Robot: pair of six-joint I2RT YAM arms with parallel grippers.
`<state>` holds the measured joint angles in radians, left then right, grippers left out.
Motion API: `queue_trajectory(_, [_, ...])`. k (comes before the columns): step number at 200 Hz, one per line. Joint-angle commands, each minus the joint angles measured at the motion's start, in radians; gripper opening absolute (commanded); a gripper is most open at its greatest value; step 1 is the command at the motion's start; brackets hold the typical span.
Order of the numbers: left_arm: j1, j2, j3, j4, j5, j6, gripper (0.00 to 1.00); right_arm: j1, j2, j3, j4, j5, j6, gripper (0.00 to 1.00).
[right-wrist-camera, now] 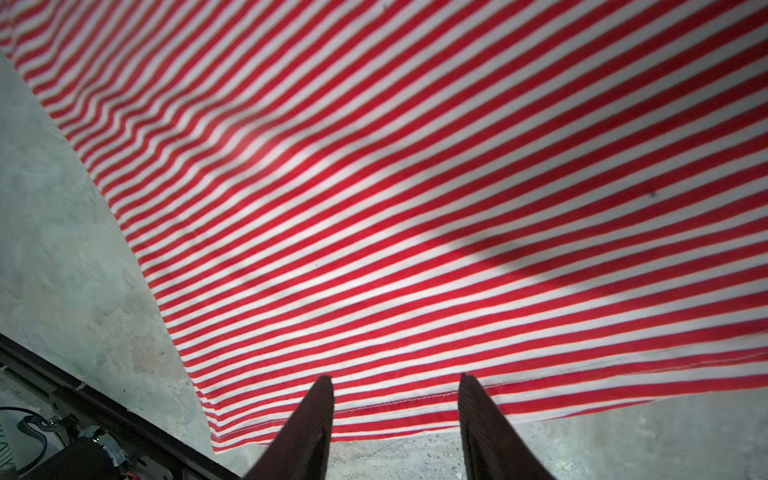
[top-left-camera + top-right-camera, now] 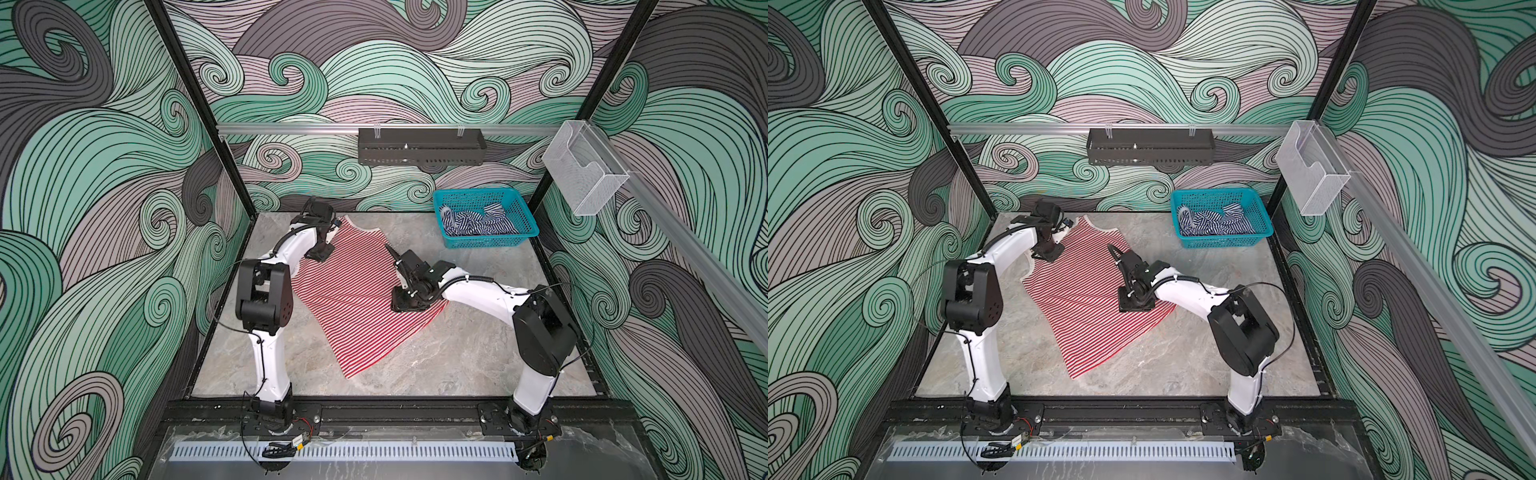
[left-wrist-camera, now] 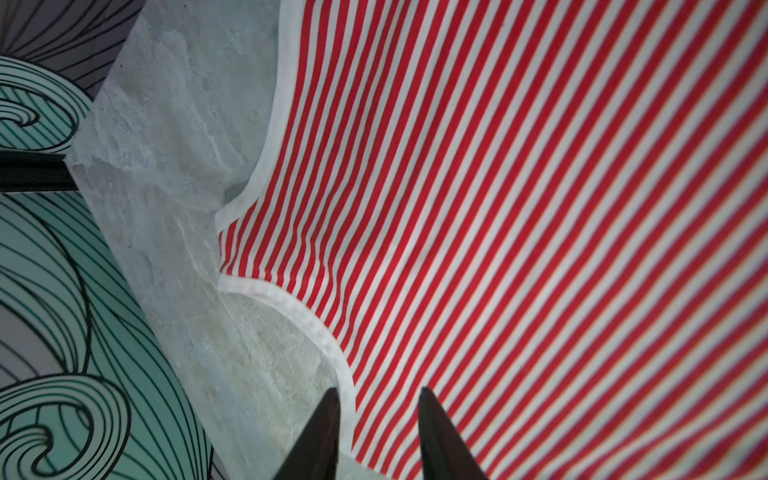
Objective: Fold and stack the tank tops
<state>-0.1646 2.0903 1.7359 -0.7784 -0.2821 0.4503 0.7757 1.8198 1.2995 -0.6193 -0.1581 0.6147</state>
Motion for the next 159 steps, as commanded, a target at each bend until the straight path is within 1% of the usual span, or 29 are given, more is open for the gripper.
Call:
queue_trajectory(1, [0.010,0.099,0.102,-0.068,0.008,-0.015,0.35,0.034,0.010,-0.024,0.034,-0.005,0.063,0.51])
queue_trajectory(30, [0.014,0.196,0.186,-0.083,-0.011,-0.006,0.34,0.057,0.023,-0.073,0.043,-0.005,0.077,0.51])
queue_trajectory(48, [0.015,0.218,0.189,-0.082,-0.019,0.000,0.35,0.049,0.033,-0.116,0.041,0.030,0.067,0.51])
queue_trajectory(63, [0.016,0.222,0.170,-0.073,-0.038,0.005,0.34,0.024,0.045,-0.136,0.031,0.030,0.048,0.51])
queue_trajectory(89, [0.016,0.180,0.086,-0.034,-0.067,-0.003,0.34,-0.041,0.061,-0.150,0.029,0.032,0.006,0.51])
queue_trajectory(114, [0.016,0.099,-0.029,0.003,-0.055,-0.015,0.34,-0.137,0.099,-0.136,0.020,0.023,-0.043,0.51])
queue_trajectory(144, [0.016,0.022,-0.147,0.002,-0.054,-0.031,0.34,-0.233,0.156,-0.068,-0.011,0.026,-0.113,0.51])
queue_trajectory(159, [0.014,-0.023,-0.208,-0.012,-0.029,-0.037,0.34,-0.274,0.192,-0.012,-0.033,0.030,-0.143,0.51])
